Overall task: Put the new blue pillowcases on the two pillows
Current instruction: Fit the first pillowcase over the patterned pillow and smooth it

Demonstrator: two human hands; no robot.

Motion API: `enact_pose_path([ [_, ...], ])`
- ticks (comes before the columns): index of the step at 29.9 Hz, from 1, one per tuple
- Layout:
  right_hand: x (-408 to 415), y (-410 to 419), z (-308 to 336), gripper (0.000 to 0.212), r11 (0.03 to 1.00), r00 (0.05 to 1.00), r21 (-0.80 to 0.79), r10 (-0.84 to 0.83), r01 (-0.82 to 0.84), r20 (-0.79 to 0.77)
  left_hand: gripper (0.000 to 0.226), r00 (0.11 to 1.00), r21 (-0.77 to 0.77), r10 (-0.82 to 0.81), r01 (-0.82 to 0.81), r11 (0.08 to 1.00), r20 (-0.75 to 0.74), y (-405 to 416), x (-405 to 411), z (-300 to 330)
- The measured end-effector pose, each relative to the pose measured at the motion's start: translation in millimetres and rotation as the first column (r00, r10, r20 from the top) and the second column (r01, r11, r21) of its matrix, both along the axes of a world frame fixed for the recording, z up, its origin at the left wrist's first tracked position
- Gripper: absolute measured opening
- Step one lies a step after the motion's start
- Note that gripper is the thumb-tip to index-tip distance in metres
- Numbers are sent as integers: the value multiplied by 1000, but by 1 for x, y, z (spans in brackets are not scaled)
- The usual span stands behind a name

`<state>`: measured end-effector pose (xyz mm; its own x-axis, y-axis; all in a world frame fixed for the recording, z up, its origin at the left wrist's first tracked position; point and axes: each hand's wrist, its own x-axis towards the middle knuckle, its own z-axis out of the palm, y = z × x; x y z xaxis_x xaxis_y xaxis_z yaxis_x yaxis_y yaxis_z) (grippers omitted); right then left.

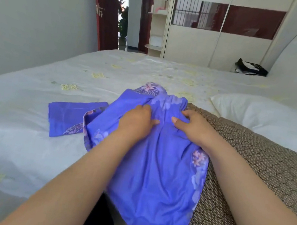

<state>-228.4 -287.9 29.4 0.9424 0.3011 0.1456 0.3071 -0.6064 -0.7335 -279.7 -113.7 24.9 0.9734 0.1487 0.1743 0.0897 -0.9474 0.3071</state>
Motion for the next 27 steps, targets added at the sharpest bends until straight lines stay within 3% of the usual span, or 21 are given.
enact_pose_path([
  [3, -3, -11, 13, 55, 997, 999, -79, -19, 23, 50, 19, 990, 24, -46, 43, 999, 132, -25, 0, -14],
  [6, 18, -16, 27, 47, 994, 989, -43, -90, 95, 119, 20, 961, -39, -194, 205, 978, 198, -52, -13, -4],
  [8, 30, -15, 35, 51, 995, 993, 59, -90, 86, 71, 21, 932, 31, -315, 315, 949, 181, -75, -22, 4],
  [10, 39, -13, 38, 60, 994, 994, 27, -110, 109, 19, 23, 916, 61, -371, 366, 929, 153, -88, -26, 7],
  [12, 47, -14, 41, 64, 981, 985, -86, -173, 174, 24, 24, 923, 7, -371, 372, 928, 106, -83, -24, 5],
  [14, 51, -15, 39, 55, 976, 982, -121, -187, 182, -35, 23, 922, -106, -384, 387, 916, 45, -72, -21, 0],
  [16, 46, -11, 36, 48, 998, 976, -14, -63, 62, -207, 25, 915, -150, -404, 399, 905, -6, -66, -20, -2],
  [18, 41, -19, 38, 45, 989, 936, 140, 101, -56, -337, 28, 926, -61, -374, 372, 926, -38, -66, -21, -3],
  [20, 47, -51, 46, 49, 981, 961, 191, 23, 32, -275, 32, 948, 31, -317, 317, 948, -11, -64, -22, -5],
  [21, 53, -75, 49, 48, 981, 974, 128, -121, 148, -194, 34, 956, 37, -294, 294, 955, -2, -62, -22, -7],
  [23, 58, -122, 45, 53, 888, 908, -218, -419, 406, -14, 36, 957, -13, -291, 291, 957, -6, -60, -22, -11],
  [25, 56, -142, 26, 58, 813, 896, -405, -443, 419, 37, 36, 953, -2, -304, 304, 953, -7, -66, -21, -14],
  [27, 56, -138, 13, 54, 852, 916, -362, -401, 378, 15, 36, 956, 83, -292, 289, 954, 26, -75, -19, -17],
])
